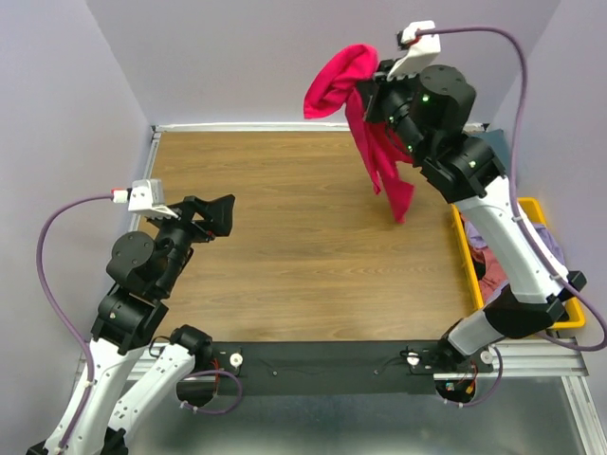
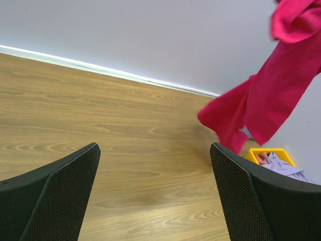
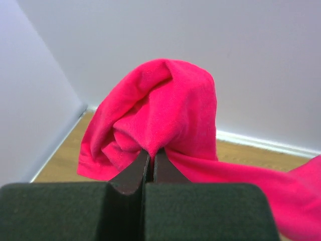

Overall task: Fold and stack the t-shirts
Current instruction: Move the tshirt to the center of the board

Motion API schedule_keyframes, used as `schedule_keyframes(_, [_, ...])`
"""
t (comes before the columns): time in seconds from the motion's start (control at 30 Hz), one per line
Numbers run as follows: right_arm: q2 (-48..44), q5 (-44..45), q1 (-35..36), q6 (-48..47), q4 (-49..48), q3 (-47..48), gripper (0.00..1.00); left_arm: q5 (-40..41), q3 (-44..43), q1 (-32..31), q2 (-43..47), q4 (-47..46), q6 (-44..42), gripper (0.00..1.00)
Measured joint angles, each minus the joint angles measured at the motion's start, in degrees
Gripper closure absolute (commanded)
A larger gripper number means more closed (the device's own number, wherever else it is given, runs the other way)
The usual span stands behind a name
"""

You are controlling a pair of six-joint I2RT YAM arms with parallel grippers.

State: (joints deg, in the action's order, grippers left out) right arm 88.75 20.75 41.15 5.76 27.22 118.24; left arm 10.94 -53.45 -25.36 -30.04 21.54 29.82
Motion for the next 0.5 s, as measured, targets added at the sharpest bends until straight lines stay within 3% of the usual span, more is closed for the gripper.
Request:
schedule_keyframes(0.1, [0.26,-4.52,0.00,2.73,-0.63,-4.94,0.96,0.02,0.00,0.00,0.31,0.07,0.02,0.01])
schedule_keyframes(0.2, [2.86,-9.51,0.50,6.19,-0.76,-10.23,0.63,0.02,0.00,0.00,1.03,0.46,0.07,0.01])
schedule_keyframes(0.23, [4.44,-11.21,1.09,7.30,-0.68,-11.78,0.39,0.02,0.00,0.00,1.25,0.63,0.11,0.01])
schedule_keyframes(0.33, [10.64,-16.26,4.48,9.86,-0.61,-15.43,0.24,0.02,0.33,0.00,2.21,0.85,0.28,0.01])
schedule_keyframes(0.5, [12.68,-16.09,7.28,10.64,1.01,-24.57,0.18,-0.17,2.86,0.00,2.43,1.22,0.57,0.01])
